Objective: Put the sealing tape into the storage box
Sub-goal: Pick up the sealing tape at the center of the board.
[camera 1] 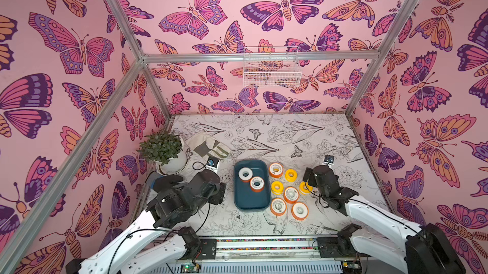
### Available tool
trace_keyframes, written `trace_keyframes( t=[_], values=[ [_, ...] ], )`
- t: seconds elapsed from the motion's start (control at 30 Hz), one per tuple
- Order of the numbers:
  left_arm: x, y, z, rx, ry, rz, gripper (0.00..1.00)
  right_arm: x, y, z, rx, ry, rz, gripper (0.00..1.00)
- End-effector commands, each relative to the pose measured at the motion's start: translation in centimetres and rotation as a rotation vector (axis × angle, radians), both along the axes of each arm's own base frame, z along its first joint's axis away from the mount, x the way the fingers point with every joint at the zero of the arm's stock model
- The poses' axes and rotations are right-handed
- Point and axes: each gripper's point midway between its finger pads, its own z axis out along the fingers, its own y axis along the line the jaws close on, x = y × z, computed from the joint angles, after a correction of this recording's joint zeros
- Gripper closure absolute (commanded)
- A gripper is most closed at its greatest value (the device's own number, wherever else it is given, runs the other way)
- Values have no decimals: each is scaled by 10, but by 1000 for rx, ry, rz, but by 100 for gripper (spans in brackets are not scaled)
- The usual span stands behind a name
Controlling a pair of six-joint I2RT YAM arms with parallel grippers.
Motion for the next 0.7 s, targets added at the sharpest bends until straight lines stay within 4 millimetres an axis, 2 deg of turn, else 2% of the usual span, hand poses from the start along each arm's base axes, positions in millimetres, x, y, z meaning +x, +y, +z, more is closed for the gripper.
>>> trace_keyframes(
  t=[0.0,0.13,0.27,0.33,0.4,0.43,0.67],
  values=[
    [1,11,-9,53,10,32,27,0,25,2,-31,97,138,0],
    [2,10,-11,57,19,35,27,7,59,5,-95,216,260,1],
    [4,12,-13,67,26,49,27,13,100,3,-118,326,394,1],
    [5,12,-13,66,26,53,27,14,114,-2,-138,386,451,1],
    [5,13,-14,68,28,58,27,15,122,-3,-158,424,491,1],
    [6,13,-14,71,30,59,27,14,125,-16,-177,467,505,1],
    [8,13,-18,81,47,64,26,4,137,-27,-208,586,628,0]
  ],
)
